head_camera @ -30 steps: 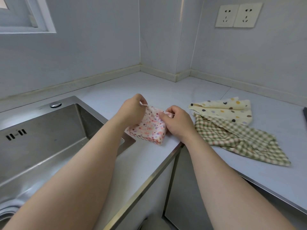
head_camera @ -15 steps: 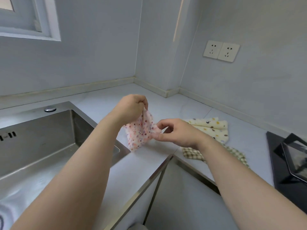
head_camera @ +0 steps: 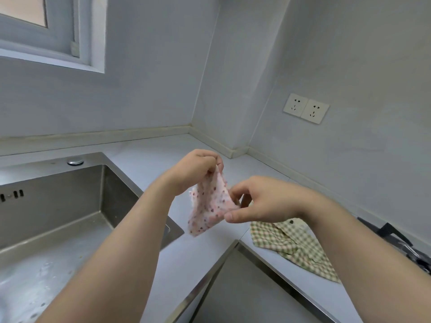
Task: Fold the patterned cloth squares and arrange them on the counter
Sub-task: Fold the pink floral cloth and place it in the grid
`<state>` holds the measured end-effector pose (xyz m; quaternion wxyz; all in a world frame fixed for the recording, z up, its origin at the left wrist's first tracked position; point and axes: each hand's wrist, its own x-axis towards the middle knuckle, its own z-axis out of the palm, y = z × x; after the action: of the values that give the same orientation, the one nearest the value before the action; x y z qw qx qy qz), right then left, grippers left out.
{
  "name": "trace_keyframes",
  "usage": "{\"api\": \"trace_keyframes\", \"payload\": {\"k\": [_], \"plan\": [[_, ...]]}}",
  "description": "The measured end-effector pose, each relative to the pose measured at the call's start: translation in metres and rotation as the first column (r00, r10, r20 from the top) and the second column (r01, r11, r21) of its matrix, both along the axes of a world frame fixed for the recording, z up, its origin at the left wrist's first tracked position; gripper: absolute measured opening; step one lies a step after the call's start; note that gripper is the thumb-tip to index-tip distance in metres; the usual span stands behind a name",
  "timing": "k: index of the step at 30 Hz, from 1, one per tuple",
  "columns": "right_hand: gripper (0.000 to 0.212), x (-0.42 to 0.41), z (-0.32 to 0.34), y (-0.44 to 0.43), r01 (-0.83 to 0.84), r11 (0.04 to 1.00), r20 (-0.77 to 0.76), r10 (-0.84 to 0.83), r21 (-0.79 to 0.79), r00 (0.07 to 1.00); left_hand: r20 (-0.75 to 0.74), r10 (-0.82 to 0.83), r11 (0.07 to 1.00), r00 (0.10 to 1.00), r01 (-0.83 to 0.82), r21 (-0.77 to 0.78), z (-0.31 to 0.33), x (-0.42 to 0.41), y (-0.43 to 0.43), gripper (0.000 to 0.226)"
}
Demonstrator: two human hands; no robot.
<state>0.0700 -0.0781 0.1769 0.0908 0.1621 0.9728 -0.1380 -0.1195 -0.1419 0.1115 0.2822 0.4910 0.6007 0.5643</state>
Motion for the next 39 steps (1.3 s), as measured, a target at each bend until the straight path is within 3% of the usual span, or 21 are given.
{"api": "trace_keyframes", "payload": {"k": [3, 8, 13, 20, 23, 30, 35, 39], "plan": [[0.026, 0.005, 0.007, 0.004, 0.038, 0.998, 0.075, -0.041, 0.045, 0.996, -0.052, 0.022, 1.0, 0.998, -0.023, -0.019, 0.002, -0.005, -0.006, 0.022], [0.028, 0.009, 0.015, 0.019, 0.13, 0.989, -0.011, -0.129, 0.076, 0.992, -0.071, -0.016, 1.0, 0.997, 0.015, -0.026, 0.002, -0.01, -0.011, 0.015], [0.03, 0.015, 0.023, 0.023, 0.119, 0.986, -0.081, -0.129, -0.118, 0.988, -0.065, -0.037, 0.999, 0.997, 0.037, -0.006, 0.006, -0.009, -0.015, 0.004], [0.022, 0.02, 0.025, 0.026, -0.016, 0.949, -0.156, -0.035, -0.316, 0.987, -0.036, -0.09, 0.995, 0.995, 0.088, -0.038, 0.006, -0.008, -0.016, 0.016], [0.025, 0.02, 0.025, 0.027, -0.014, 0.966, -0.063, -0.003, -0.257, 0.998, -0.05, -0.092, 0.995, 0.994, 0.09, -0.042, 0.005, -0.007, -0.014, 0.01], [0.02, 0.02, 0.02, 0.029, 0.102, 0.99, 0.072, -0.095, -0.095, 0.993, -0.054, -0.11, 0.993, 0.992, 0.108, -0.05, 0.004, -0.008, -0.014, 0.011], [0.022, 0.015, 0.01, 0.042, 0.202, 0.965, -0.031, -0.199, 0.167, 0.979, -0.16, -0.029, 0.992, 0.987, 0.009, -0.128, 0.011, 0.0, -0.018, 0.005], [0.016, 0.016, 0.002, 0.054, 0.299, 0.949, -0.105, -0.289, 0.103, 0.952, -0.28, 0.059, 0.988, 0.958, -0.096, -0.118, 0.016, 0.009, -0.015, 0.008]]}}
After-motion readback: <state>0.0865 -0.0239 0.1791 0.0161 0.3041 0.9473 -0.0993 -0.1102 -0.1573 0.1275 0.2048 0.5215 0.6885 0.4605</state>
